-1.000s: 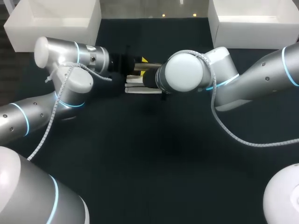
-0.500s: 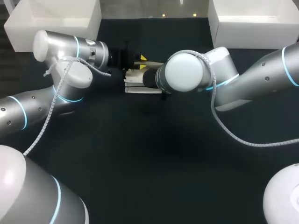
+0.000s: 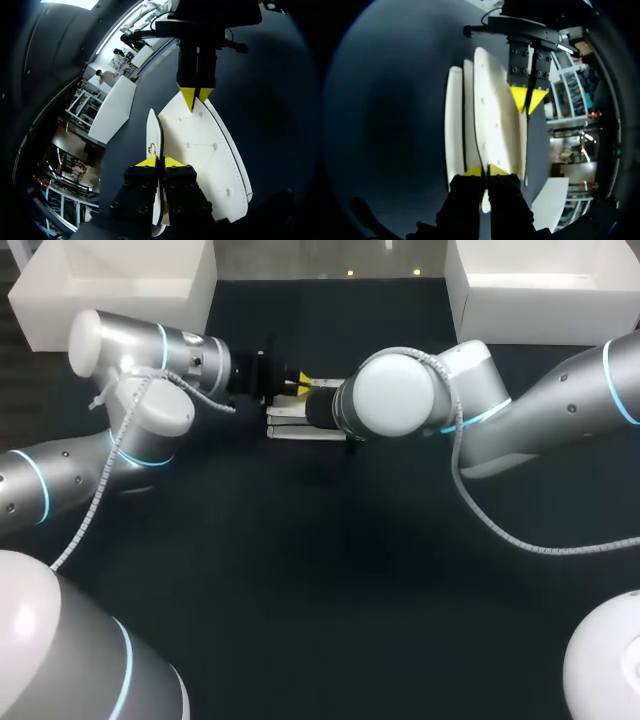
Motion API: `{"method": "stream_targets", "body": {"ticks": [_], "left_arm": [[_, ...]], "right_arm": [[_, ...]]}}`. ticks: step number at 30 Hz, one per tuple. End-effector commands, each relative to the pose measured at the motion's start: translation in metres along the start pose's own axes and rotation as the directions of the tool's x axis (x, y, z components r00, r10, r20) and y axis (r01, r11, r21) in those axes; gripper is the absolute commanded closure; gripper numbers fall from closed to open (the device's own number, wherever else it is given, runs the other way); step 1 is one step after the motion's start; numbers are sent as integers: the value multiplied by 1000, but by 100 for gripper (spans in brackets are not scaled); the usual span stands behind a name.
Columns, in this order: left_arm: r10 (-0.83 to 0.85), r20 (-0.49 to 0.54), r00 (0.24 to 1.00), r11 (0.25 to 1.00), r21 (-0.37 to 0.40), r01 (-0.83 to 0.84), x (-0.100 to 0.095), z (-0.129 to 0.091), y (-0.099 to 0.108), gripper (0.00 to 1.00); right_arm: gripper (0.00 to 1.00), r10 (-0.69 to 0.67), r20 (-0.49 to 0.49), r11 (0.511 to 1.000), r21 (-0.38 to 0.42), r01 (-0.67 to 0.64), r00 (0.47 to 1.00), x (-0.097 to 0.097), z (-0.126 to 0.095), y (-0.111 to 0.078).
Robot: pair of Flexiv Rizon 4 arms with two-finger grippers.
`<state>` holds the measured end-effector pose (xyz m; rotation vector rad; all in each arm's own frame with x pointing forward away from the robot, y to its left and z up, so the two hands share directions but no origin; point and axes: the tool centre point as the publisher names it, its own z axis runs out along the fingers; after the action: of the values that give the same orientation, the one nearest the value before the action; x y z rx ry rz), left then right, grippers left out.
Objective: Pick up the bag, open it, inspect its contents, close it, and place it on the opposite side
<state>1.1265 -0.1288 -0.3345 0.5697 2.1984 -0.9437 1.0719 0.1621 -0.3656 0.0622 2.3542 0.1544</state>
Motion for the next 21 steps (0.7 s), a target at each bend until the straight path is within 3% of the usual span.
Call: {"method": "stream_targets", "body": {"ticks": [1,7,15,17,21], "left_arm": [[-15,35,999,1000,3,15,18,-1,-3,100],[-32,23,999,999,-5,32,27,4,4,100],[-40,30,999,999,-21,41,23,4,8,100],[-28,35,999,999,-20,29,20,3,4,84],[-4,43,999,1000,-16,5,13,3,-1,75]], "right_arm": [[100,1,2,1000,-2,-1,1000,1,2,0],[100,1,2,1000,-2,-1,1000,1,2,0],[100,1,2,1000,-2,-1,1000,1,2,0],[100,1,2,1000,-2,-1,1000,1,2,0],[100,1,2,1000,-2,-1,1000,1,2,0]]}}
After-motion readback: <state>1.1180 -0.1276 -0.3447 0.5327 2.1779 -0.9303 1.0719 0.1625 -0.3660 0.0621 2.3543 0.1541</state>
